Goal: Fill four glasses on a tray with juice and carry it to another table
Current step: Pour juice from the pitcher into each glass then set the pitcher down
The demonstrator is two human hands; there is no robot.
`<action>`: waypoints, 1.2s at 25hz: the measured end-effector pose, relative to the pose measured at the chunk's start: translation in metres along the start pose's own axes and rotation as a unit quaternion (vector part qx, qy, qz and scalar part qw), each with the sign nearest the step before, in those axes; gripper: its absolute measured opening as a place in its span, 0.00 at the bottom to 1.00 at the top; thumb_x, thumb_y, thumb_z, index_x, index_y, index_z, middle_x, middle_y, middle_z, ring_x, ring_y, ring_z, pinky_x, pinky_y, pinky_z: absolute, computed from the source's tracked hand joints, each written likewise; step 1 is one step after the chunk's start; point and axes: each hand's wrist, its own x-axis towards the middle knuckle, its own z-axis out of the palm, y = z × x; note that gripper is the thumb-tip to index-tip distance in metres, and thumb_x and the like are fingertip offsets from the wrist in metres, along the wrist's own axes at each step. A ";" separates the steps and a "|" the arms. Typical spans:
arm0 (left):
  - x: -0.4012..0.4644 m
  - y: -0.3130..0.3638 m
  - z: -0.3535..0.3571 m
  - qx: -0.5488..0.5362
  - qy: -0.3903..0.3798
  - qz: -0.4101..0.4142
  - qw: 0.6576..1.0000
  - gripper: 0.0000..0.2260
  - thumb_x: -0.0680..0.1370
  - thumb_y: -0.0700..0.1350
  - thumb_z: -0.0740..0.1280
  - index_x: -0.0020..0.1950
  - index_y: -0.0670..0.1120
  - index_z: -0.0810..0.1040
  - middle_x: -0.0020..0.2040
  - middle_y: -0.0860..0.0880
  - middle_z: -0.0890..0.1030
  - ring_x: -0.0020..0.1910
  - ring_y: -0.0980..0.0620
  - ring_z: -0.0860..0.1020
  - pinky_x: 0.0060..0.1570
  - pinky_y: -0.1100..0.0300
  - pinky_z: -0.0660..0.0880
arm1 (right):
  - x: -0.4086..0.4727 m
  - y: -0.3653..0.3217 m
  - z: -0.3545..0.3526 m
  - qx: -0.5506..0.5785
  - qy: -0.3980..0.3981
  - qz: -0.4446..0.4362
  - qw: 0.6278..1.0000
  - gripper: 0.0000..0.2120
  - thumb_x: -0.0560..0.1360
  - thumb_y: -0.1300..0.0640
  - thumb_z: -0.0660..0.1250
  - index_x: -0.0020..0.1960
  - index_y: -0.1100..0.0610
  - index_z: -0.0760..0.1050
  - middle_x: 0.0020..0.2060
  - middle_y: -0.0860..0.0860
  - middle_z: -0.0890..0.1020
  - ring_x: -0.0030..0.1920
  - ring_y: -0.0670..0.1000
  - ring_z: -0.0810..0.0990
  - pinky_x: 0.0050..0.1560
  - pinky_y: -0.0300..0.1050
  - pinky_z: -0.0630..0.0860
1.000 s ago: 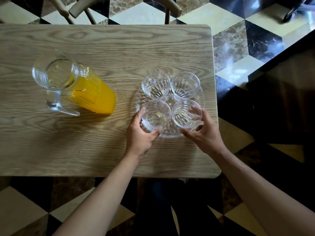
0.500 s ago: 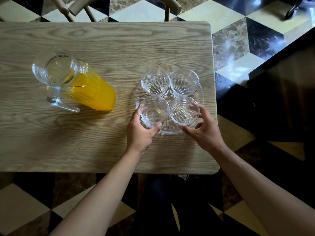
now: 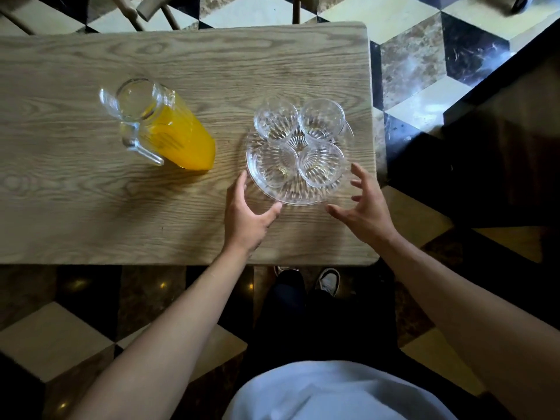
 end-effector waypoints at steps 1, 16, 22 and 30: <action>-0.008 0.000 -0.002 0.000 0.000 -0.003 1.000 0.45 0.69 0.51 0.82 0.82 0.45 0.64 0.77 0.45 0.72 0.74 0.49 0.72 0.72 0.45 0.73 | -0.008 0.001 -0.002 0.004 -0.001 0.005 1.000 0.50 0.67 0.53 0.83 0.81 0.56 0.58 0.76 0.54 0.67 0.69 0.51 0.72 0.66 0.51 0.76; -0.129 -0.003 -0.052 -0.018 0.089 -0.008 0.996 0.40 0.72 0.51 0.81 0.79 0.46 0.68 0.75 0.46 0.73 0.74 0.51 0.72 0.69 0.58 0.67 | -0.100 -0.048 0.024 0.041 -0.113 -0.091 0.989 0.41 0.71 0.51 0.79 0.77 0.54 0.63 0.73 0.53 0.71 0.69 0.50 0.72 0.69 0.54 0.75; -0.132 -0.021 -0.095 -0.021 0.139 -0.025 0.990 0.38 0.71 0.49 0.81 0.78 0.45 0.70 0.73 0.44 0.76 0.73 0.48 0.74 0.72 0.50 0.71 | -0.091 -0.101 0.062 0.045 -0.152 -0.147 0.976 0.34 0.73 0.53 0.77 0.75 0.57 0.68 0.69 0.53 0.75 0.66 0.50 0.76 0.67 0.54 0.76; -0.046 -0.061 -0.167 -0.033 0.119 -0.013 0.992 0.59 0.60 0.82 0.67 0.79 0.43 0.68 0.73 0.43 0.77 0.72 0.48 0.75 0.69 0.52 0.70 | -0.044 -0.197 0.127 0.099 -0.097 -0.173 0.975 0.24 0.77 0.51 0.72 0.70 0.53 0.73 0.64 0.49 0.81 0.63 0.46 0.80 0.63 0.48 0.78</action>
